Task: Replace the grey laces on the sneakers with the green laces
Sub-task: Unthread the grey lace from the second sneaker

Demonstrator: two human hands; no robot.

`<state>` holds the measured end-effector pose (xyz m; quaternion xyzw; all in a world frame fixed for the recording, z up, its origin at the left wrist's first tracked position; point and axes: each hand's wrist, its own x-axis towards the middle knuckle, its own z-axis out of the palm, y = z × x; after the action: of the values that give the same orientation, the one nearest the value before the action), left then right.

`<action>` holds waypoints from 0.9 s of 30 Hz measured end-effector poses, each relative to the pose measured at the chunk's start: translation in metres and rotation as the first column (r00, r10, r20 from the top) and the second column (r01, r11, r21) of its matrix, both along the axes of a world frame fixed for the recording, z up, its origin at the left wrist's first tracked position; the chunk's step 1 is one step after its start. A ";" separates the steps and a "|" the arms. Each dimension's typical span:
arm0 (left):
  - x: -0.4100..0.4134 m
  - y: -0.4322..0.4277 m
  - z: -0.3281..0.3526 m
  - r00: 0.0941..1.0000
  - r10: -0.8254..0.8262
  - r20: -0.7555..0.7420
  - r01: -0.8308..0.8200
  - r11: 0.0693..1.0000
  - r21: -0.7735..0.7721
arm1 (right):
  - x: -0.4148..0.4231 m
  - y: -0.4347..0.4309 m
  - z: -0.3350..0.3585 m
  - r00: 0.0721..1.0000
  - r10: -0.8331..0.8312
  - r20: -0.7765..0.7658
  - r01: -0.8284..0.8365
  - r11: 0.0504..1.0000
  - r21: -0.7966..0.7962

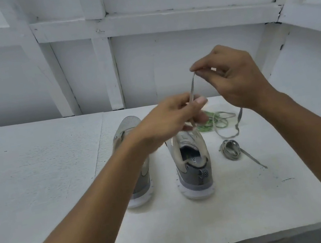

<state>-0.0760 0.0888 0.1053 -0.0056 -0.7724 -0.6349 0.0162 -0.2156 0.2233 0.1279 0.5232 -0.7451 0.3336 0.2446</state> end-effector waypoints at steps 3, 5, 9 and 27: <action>0.052 0.006 0.002 0.988 0.123 -0.091 -0.105 0.977 0.183 | 0.011 -0.006 -0.002 0.999 -0.043 -0.026 0.043 0.999 0.017; 0.080 0.001 0.003 0.965 0.215 -0.149 -0.174 0.952 0.251 | 0.020 -0.010 -0.012 0.998 -0.061 0.020 0.060 0.997 0.048; 0.092 -0.016 0.004 0.909 0.331 -0.254 -0.199 0.879 0.434 | 0.063 -0.021 -0.041 0.999 0.016 0.039 -0.024 0.978 0.209; 0.084 -0.054 0.014 0.885 0.186 -0.427 -0.060 0.955 0.291 | 0.134 -0.030 -0.038 0.946 0.241 0.218 -0.315 0.848 0.426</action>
<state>0.0079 0.0349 0.1195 -0.1005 -0.6526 -0.7131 0.2354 -0.0814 0.1934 0.0895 0.6406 -0.7352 0.2216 0.0048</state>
